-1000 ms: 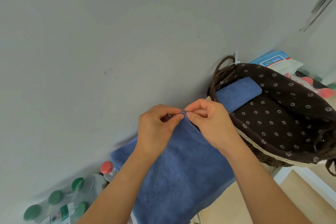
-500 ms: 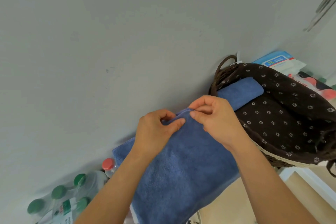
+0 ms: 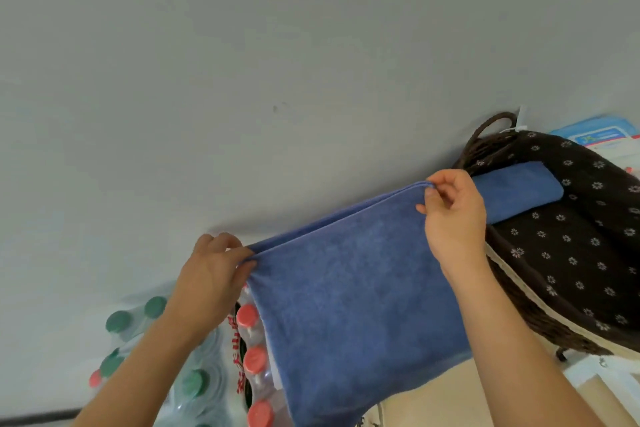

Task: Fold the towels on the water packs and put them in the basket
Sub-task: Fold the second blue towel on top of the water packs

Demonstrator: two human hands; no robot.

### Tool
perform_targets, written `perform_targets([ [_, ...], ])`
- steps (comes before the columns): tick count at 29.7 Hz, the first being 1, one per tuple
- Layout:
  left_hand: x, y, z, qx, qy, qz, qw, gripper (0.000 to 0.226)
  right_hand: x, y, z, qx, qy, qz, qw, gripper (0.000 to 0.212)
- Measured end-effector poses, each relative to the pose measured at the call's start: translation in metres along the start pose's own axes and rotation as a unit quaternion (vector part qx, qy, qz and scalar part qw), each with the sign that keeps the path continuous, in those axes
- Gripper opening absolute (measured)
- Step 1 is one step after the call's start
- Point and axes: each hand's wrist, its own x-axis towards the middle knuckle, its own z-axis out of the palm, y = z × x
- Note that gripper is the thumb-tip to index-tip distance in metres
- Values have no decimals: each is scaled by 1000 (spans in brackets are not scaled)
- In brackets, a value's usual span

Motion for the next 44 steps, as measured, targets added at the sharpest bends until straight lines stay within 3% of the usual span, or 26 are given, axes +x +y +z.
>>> perform_targets([
  [3,-13,-3,-15,-76,-51,-65,994,15,3,3,8,-12,5,-7,1000,14],
  [6,-28,-6,-26,-230,-127,-184,947,12,2,6,17,-31,-7,-9,999,13],
  [10,-42,-1,-44,-412,-8,-282,867,13,-8,7,25,-37,2,-23,999,15],
  [14,-55,-7,-61,-501,38,-276,819,17,-21,-6,29,-33,11,-44,998,14],
  [16,-61,-13,-71,-505,-6,-257,824,28,-26,-16,31,-30,5,-42,999,13],
  [19,-72,-27,-85,-414,-35,-221,882,24,-36,-39,37,-16,-12,-42,999,13],
  [21,-76,-42,-96,-392,42,-227,891,20,-41,-61,44,7,-21,-43,999,15],
  [25,-85,-65,-134,-450,208,-216,841,18,-54,-120,56,75,-37,-92,992,22],
  [30,-106,-73,-186,-479,341,-144,796,21,-88,-184,58,156,7,-205,966,25],
  [32,-123,-76,-198,-478,350,-112,798,23,-105,-189,54,163,18,-228,960,27],
  [34,-140,-80,-197,-470,308,-88,822,26,-122,-176,48,143,23,-231,962,29],
  [37,-169,-82,-170,-449,154,-76,877,30,-149,-122,32,32,6,-176,984,27],
  [40,-193,-81,-117,-372,-29,-64,926,26,-180,-51,14,-95,-81,-10,992,16],
  [44,-212,-82,-54,-300,-180,14,937,35,-212,15,2,-74,-122,170,975,16],
])
